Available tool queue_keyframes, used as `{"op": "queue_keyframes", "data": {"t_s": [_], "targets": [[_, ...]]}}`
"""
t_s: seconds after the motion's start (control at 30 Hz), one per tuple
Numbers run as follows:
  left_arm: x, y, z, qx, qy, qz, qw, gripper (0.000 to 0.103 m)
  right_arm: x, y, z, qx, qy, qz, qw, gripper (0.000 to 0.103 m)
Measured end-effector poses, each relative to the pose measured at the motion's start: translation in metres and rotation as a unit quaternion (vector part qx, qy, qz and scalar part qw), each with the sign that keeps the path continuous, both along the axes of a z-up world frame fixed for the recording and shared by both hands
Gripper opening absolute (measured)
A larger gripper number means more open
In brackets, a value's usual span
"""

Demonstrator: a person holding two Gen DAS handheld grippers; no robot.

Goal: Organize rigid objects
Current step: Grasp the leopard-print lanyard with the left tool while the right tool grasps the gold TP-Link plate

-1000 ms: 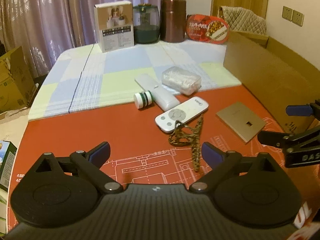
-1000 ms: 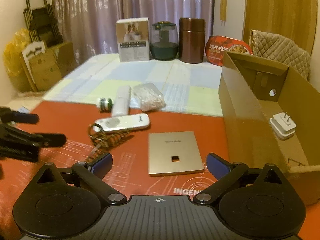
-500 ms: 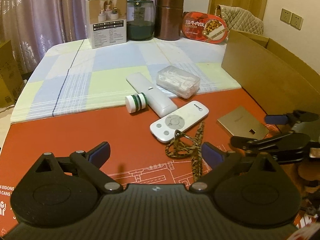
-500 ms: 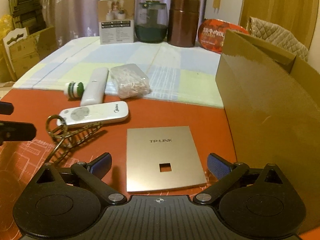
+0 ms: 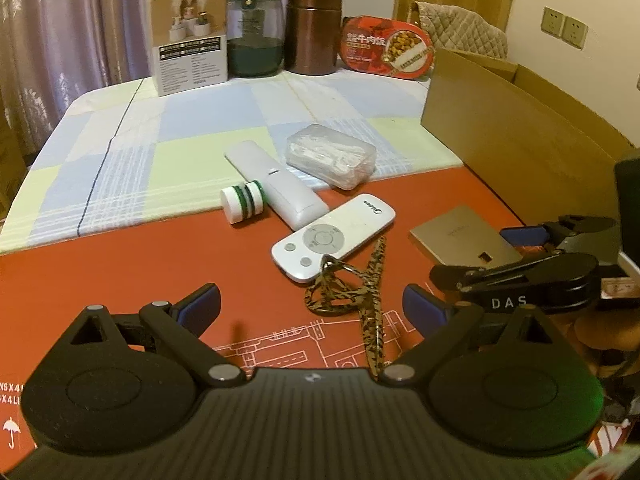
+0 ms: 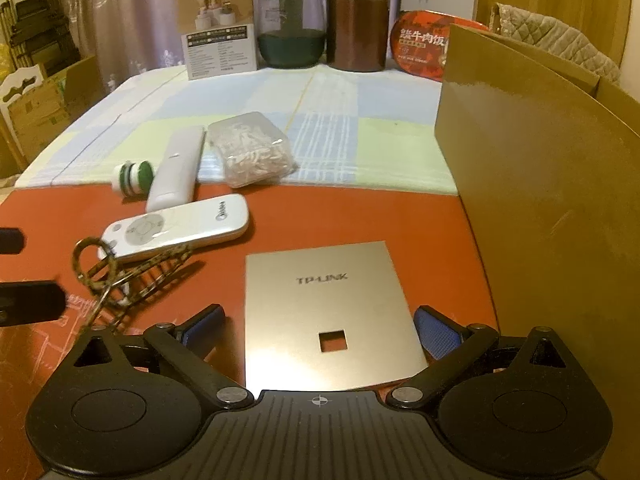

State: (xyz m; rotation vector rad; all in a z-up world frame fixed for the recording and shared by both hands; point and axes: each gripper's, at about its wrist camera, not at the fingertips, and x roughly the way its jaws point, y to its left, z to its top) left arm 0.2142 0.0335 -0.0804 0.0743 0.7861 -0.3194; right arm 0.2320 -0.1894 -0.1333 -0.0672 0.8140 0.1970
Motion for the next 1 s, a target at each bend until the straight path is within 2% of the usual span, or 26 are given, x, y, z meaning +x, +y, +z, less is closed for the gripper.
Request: {"op": "queue_keyframes", "data": {"t_s": [0.03,0.27,0.33,0.47,0.73,0.8,1.0], "targets": [[0.000,-0.001,-0.001,0.003,-0.001,-0.004,1.0000,0.095,-0.002,0.000,0.002,-0.001,-0.003,0.002,1.000,0.083],[0.004,-0.014,-0.008,0.016,-0.006,-0.026,0.9995,0.084,-0.009,-0.007,0.008,0.022,0.008,-0.013,1.000,0.083],[0.005,-0.019,-0.011,0.021,-0.009,-0.031,0.9992,0.077,-0.011,-0.008,0.011,0.021,0.004,-0.016,1.000,0.083],[0.008,-0.029,-0.016,0.029,-0.018,-0.028,0.9990,0.069,-0.012,-0.009,0.014,0.019,0.000,-0.017,1.000,0.083],[0.012,-0.038,-0.025,0.048,-0.025,-0.017,0.9984,0.041,-0.012,-0.009,0.015,0.020,-0.001,-0.016,1.000,0.083],[0.012,-0.039,-0.025,0.045,-0.021,-0.017,0.9986,0.037,-0.011,-0.009,0.015,0.021,0.000,-0.016,1.000,0.083],[0.008,-0.036,-0.021,0.031,-0.004,0.000,0.9995,0.033,-0.012,-0.009,0.019,0.024,-0.003,-0.015,1.000,0.083]]}}
